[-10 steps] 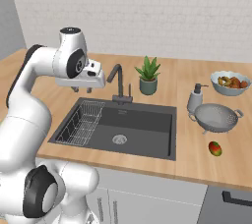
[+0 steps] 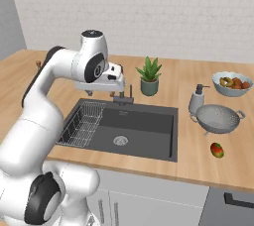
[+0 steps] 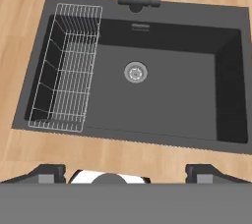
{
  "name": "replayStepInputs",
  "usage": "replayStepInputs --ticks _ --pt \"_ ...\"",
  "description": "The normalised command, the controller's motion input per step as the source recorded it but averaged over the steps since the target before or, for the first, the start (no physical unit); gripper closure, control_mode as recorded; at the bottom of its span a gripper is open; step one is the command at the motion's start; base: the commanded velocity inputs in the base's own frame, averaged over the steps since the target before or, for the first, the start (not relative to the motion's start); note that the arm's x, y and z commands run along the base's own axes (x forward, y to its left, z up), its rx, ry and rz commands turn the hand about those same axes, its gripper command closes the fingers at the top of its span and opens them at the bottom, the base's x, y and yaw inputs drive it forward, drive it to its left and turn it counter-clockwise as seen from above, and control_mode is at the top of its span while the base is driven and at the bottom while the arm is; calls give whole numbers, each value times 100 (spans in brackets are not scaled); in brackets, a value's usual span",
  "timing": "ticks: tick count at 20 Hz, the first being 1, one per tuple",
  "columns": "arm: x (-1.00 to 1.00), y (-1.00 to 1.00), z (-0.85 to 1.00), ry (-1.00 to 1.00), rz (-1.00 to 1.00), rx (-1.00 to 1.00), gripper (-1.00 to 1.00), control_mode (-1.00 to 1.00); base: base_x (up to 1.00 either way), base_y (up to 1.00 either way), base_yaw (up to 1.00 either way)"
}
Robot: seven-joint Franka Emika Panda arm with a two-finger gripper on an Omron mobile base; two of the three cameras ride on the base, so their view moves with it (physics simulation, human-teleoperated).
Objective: Put the colander in the sink, put the pear, mango, mango in the colander, and turn on the sink faucet and pour water over the colander.
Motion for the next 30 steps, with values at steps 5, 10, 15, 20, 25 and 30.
replayStepInputs --ticks 5,10,15,20,25,30 --pt "-1 -100 0 10 0 0 -100 -100 0 0 0" --pt "0 -100 -4 10 0 0 -100 -100 0 0 0" --pt "0 -100 -19 7 0 0 -100 -100 0 0 0" --pt "4 -80 -28 2 0 0 -100 -100 0 0 0" --pt "29 -45 -45 0 0 0 -100 -100 0 0 0" --pt "39 -43 -57 -3 0 0 -100 -100 0 0 0"
